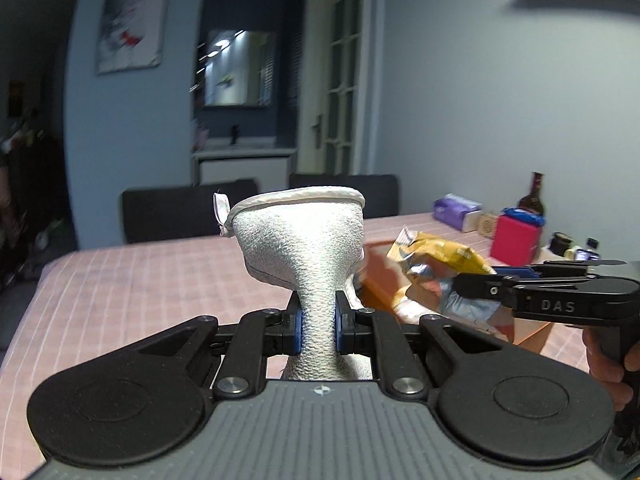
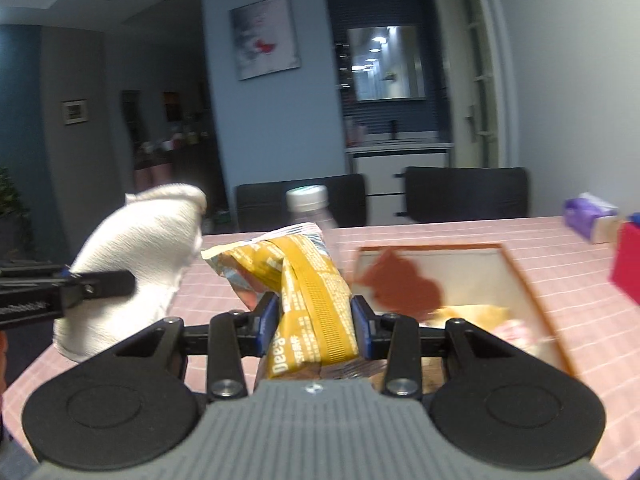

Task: Organize soft objects
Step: 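Lift the pad and snack bag and carry both over the white box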

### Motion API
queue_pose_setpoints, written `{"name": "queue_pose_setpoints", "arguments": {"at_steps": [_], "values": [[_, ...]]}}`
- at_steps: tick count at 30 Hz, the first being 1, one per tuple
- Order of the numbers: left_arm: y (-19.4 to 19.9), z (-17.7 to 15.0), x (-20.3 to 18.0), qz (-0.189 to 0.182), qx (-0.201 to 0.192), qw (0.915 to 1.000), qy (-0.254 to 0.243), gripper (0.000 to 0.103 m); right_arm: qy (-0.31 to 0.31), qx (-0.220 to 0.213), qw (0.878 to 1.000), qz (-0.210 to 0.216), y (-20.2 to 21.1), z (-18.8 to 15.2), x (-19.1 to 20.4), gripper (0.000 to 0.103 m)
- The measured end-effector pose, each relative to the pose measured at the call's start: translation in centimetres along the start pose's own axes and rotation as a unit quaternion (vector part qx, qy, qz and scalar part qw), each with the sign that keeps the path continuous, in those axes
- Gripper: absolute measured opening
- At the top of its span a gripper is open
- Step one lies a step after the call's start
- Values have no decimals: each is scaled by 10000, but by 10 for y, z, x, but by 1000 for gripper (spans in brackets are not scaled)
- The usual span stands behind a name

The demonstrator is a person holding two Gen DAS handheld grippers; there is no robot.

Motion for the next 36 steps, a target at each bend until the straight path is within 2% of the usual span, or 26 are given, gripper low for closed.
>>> {"name": "queue_pose_setpoints", "arguments": {"at_steps": [6, 12, 15, 18, 22, 26, 29, 36], "values": [[-29, 15, -41, -383, -85, 9984, -397, 16, -69, 325, 9984, -465, 4, 13, -48, 39], [-65, 24, -81, -610, 43, 9957, -689, 16, -470, 727, 9940, -676, -16, 33, -106, 39], [-89, 22, -101, -511, 133, 9939, -967, 16, -516, 942, 9918, -699, -35, 37, -121, 39], [-118, 20, -115, -504, 433, 9911, -1150, 16, -309, 1160, 9897, -782, -59, 37, -123, 39], [-158, 14, -128, -128, 753, 9855, -1514, 16, 157, 1441, 9846, -973, -93, 34, -124, 39], [-185, 4, -133, 109, 1045, 9781, -1795, 16, 628, 1684, 9771, -1139, -128, 30, -129, 39], [-202, -3, -137, 249, 1319, 9707, -1991, 16, 681, 1857, 9734, -1157, -152, 25, -136, 39], [-228, -16, -137, 495, 1745, 9566, -2282, 20, 1079, 1961, 9691, -1033, -174, 16, -128, 40]]}}
Point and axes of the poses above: each gripper's, at about its wrist camera, not at the fingertips, and y roughly against the way its jaws point, x to its left, z to its top, the point moved 1 cm from there along -y, roughly the way its jaws point, and after that the axes turned 5 degrees about y, right-handed, at the moved point
